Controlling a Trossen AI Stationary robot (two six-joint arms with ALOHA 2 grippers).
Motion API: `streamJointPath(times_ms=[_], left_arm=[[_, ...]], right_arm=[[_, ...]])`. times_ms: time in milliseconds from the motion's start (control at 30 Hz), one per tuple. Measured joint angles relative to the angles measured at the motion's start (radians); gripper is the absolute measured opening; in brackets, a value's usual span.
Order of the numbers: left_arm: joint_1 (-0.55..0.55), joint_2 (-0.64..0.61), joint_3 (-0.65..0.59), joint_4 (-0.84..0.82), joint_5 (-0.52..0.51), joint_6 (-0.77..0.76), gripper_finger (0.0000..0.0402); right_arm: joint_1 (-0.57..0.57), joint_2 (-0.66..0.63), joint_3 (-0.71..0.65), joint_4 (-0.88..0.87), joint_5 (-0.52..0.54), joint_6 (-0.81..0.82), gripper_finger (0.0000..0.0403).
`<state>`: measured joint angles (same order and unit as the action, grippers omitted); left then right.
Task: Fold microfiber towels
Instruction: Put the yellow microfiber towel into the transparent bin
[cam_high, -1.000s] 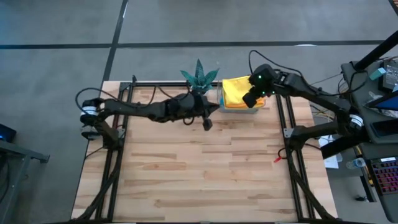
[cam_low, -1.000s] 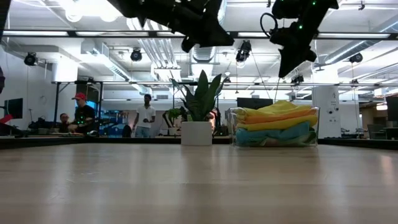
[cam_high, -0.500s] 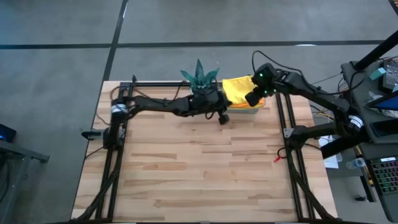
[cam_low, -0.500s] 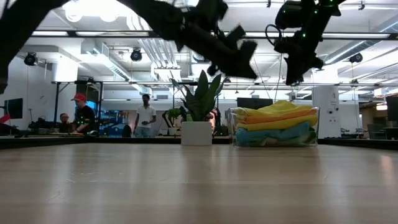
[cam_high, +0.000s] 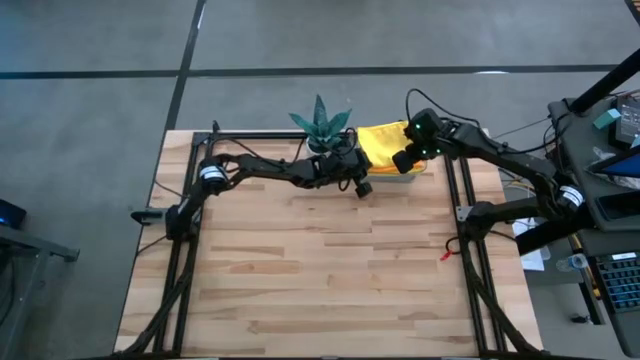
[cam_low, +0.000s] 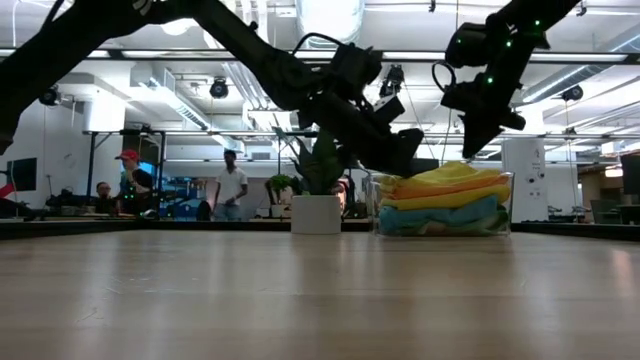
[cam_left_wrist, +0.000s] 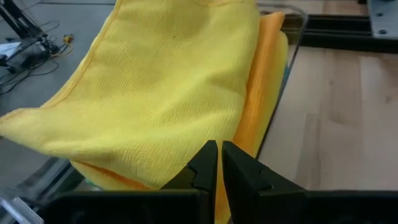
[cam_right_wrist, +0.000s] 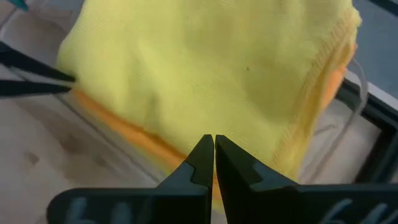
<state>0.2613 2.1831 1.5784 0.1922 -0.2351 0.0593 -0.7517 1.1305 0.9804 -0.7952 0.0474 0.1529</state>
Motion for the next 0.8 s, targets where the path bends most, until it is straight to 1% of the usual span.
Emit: streamJointPath(times_ms=[100, 167, 267, 400, 567, 800], left_arm=[[0.006, 0.003, -0.004, 0.004, -0.006, 0.000, 0.0010], [0.008, 0.003, -0.012, 0.015, -0.009, 0.000, 0.0010], [0.008, 0.002, -0.015, 0.013, -0.011, 0.000, 0.0010], [0.010, 0.003, -0.015, 0.011, -0.011, -0.008, 0.0010], [0.009, 0.001, -0.016, 0.008, -0.012, -0.042, 0.0010], [-0.008, -0.056, -0.022, -0.016, -0.003, -0.045, 0.0010]], right_arm=[[0.000, 0.000, -0.040, 0.075, 0.004, 0.029, 0.0009], [0.000, 0.000, -0.055, 0.091, 0.005, 0.032, 0.0009], [0.000, 0.000, -0.066, 0.091, 0.008, 0.033, 0.0009], [0.000, 0.000, -0.076, 0.092, 0.057, 0.037, 0.0009], [-0.002, 0.010, -0.112, 0.090, 0.063, 0.035, 0.0009], [-0.004, 0.012, -0.139, 0.083, 0.088, 0.019, 0.0009]])
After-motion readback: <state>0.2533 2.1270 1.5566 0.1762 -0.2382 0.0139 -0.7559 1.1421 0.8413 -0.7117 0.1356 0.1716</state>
